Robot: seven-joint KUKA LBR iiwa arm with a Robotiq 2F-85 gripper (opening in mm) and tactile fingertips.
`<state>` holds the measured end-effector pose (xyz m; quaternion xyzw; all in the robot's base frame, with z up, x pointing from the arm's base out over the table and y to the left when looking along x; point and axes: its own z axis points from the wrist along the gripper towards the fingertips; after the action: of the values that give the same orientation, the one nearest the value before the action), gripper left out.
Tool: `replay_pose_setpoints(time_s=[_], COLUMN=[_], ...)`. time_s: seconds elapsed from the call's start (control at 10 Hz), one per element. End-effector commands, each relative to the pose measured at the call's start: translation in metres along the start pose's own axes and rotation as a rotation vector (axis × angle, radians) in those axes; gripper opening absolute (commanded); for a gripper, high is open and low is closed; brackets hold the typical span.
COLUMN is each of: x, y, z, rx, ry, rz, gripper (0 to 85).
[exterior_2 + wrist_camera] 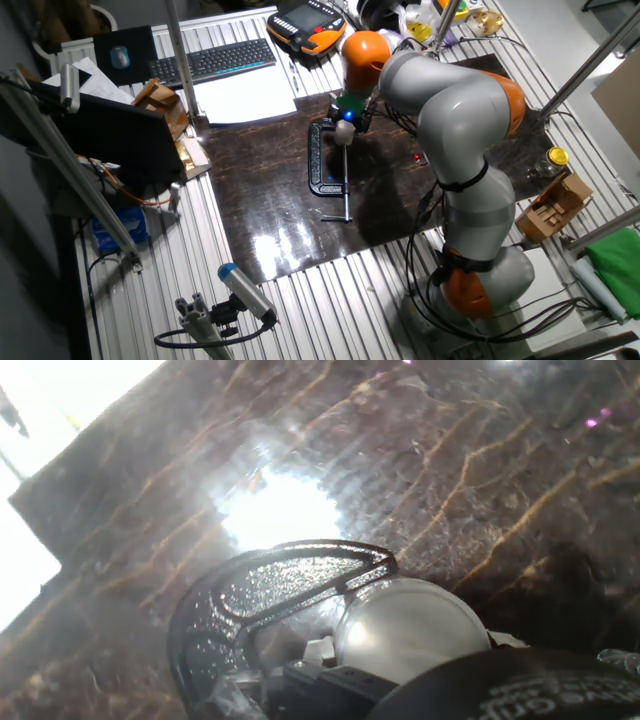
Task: Screw the lid onto the jar
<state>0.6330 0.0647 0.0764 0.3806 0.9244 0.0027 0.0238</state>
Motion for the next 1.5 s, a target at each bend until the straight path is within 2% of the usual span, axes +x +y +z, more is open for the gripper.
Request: replay_pose_setpoints(time_s=[0.0,0.2,0.4,0.8,1.4], x=[0.0,-0.0001,-0.0003,-0.0006,-0.0012], y=[0.0001,-0.0001,0.0,-0.0002,0.0], z=[0.0004,0.0004,0.001,-0.0003,0.0012], rx=[0.004,-0.006,-0.012,-0.003,0.002], ry=[-0.008,-0.024,-0.027,-0.041,-0.03], rz=[0.224,0.34,0.427,0.606,0.798], gripper=[69.3,69.7,70.0,69.7,69.7])
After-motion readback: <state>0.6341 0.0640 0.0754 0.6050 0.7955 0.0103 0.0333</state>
